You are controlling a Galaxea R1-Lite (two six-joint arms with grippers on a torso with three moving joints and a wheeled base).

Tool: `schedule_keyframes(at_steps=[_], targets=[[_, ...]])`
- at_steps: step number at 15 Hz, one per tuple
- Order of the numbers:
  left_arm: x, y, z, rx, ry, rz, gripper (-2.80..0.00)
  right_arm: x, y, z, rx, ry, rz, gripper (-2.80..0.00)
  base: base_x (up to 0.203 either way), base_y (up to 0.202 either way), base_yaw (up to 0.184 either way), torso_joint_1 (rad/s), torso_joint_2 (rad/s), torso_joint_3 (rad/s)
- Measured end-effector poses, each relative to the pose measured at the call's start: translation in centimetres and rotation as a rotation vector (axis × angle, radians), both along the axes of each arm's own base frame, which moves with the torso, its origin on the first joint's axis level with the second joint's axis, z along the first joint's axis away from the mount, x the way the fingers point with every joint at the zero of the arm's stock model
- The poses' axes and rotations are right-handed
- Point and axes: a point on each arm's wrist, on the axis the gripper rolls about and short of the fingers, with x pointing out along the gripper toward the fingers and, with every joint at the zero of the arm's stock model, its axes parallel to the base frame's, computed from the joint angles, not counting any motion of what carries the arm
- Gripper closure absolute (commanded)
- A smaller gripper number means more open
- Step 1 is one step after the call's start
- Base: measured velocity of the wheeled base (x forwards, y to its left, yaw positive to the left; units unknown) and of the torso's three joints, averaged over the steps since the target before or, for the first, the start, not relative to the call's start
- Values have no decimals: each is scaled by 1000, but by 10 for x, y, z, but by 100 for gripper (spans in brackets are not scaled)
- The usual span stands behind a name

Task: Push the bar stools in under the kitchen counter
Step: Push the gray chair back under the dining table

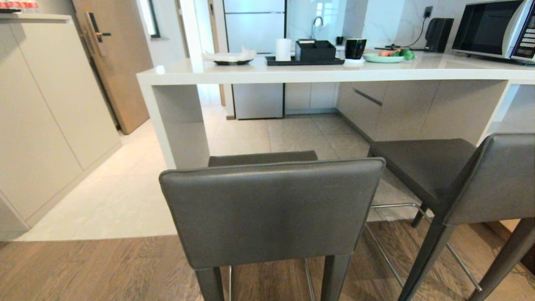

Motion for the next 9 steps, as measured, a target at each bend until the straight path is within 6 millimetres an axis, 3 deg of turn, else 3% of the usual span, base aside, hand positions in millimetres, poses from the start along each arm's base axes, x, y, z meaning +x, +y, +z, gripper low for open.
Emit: schedule_keyframes(at_steps=[9], targets=[[0,0,0,-1,-1,0,-280,0,0,0,1,1,0,0,0,0,0,0,0,0]])
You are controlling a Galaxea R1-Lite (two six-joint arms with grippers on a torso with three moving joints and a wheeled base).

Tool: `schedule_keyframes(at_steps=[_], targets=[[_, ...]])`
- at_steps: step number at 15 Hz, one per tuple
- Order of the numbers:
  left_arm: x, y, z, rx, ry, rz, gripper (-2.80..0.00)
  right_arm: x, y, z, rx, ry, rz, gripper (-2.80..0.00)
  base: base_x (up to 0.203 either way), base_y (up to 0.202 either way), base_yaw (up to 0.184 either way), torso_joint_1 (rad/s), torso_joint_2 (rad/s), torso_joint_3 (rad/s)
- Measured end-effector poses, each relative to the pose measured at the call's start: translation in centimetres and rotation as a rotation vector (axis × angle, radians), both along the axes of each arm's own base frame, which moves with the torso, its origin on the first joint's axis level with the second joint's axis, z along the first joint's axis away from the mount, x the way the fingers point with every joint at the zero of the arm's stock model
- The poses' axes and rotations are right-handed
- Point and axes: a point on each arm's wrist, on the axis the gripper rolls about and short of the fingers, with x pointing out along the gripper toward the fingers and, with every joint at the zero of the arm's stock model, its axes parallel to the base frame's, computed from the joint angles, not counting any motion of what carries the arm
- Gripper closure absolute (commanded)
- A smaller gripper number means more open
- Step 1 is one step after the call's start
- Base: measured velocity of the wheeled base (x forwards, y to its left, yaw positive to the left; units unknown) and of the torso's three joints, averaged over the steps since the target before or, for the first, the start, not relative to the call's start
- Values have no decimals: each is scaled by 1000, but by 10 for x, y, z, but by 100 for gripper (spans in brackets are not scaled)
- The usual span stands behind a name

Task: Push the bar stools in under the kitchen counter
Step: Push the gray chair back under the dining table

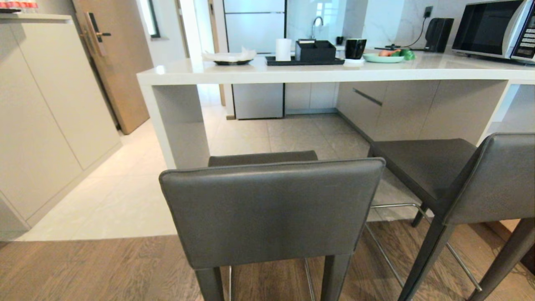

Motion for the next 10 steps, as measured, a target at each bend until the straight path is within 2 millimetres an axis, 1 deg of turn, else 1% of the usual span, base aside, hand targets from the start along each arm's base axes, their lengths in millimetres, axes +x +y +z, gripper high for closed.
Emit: schedule_keyframes(at_steps=[3,4,10], targets=[[0,0,0,0,0,0,-280,0,0,0,0,0,0,0,0,0,0,0,0,0],[0,0,0,0,0,0,0,0,0,0,0,0,0,0,0,0,0,0,0,0],[0,0,0,0,0,0,0,0,0,0,0,0,0,0,0,0,0,0,0,0]])
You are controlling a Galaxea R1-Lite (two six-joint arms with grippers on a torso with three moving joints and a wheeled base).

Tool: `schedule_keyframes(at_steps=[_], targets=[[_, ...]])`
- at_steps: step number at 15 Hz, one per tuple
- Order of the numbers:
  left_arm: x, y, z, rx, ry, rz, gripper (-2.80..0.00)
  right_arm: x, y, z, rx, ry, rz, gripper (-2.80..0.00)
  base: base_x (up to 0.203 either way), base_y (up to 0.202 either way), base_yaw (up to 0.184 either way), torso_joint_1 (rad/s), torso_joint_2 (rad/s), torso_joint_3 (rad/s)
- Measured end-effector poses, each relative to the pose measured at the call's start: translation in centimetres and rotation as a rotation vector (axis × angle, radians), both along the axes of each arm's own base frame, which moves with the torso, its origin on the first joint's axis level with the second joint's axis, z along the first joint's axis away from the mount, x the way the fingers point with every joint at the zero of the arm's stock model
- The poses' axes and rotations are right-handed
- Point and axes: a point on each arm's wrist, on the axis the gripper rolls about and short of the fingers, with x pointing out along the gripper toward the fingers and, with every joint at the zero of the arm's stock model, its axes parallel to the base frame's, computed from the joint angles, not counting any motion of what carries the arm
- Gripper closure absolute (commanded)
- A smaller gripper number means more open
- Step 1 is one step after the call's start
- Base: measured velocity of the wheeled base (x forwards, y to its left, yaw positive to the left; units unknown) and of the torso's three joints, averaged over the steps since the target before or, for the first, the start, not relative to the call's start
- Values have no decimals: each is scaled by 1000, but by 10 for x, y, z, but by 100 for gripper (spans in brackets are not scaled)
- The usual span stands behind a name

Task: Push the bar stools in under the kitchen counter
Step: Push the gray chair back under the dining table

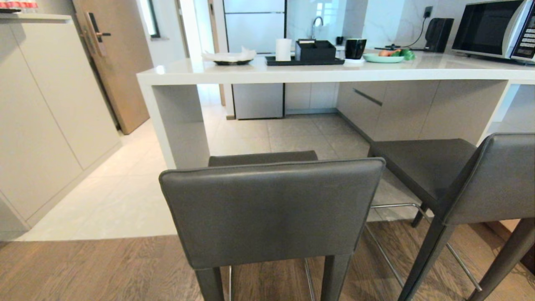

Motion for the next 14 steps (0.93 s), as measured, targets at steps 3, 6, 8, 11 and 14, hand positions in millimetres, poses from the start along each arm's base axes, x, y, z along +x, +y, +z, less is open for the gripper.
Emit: schedule_keyframes(at_steps=[3,6,8,11,14], targets=[[0,0,0,2,0,-1,0,0,0,0,0,0,0,0,0,0,0,0,0,0],[0,0,0,1,0,-1,0,0,0,0,0,-1,0,0,0,0,0,0,0,0],[0,0,0,0,0,0,0,0,0,0,0,0,0,0,0,0,0,0,0,0],[0,0,0,1,0,-1,0,0,0,0,1,0,0,0,0,0,0,0,0,0],[0,0,0,0,0,0,0,0,0,0,1,0,0,0,0,0,0,0,0,0]])
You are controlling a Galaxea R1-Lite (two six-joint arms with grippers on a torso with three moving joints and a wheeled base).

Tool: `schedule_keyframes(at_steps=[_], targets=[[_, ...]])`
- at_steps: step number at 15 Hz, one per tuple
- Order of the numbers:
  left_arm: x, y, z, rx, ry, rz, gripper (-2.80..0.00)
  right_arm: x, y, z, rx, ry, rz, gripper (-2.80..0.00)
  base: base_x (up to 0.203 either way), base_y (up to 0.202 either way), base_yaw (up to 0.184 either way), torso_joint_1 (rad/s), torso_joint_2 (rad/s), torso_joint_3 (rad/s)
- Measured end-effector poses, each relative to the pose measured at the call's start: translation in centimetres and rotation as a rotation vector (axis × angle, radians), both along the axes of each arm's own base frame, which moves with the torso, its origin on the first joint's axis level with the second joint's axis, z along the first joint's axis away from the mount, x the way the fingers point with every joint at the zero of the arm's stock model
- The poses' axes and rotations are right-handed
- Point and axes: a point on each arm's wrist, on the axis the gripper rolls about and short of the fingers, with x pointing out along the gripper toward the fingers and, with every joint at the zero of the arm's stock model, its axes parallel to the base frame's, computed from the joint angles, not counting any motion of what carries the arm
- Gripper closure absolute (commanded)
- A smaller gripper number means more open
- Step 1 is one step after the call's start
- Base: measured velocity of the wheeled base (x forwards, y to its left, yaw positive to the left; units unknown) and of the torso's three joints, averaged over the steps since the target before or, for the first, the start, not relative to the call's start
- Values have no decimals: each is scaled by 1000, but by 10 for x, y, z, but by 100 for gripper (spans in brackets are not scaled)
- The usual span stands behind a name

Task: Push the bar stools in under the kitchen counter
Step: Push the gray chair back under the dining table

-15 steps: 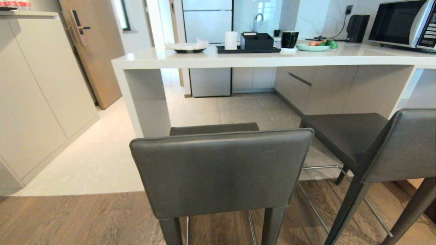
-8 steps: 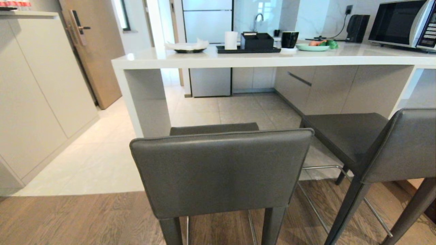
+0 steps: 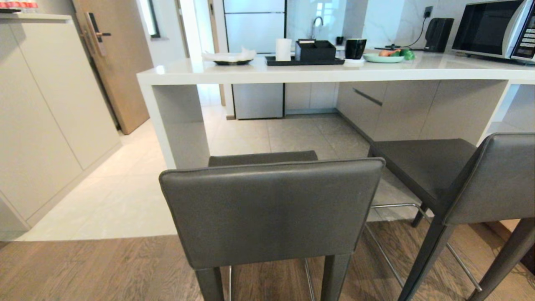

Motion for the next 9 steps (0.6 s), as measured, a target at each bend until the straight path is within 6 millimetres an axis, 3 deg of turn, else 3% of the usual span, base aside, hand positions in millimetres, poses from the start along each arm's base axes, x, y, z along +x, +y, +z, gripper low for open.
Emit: schedule_keyframes(at_steps=[9], targets=[[0,0,0,1,0,-3,0,0,0,0,-3,-1,0,0,0,0,0,0,0,0]])
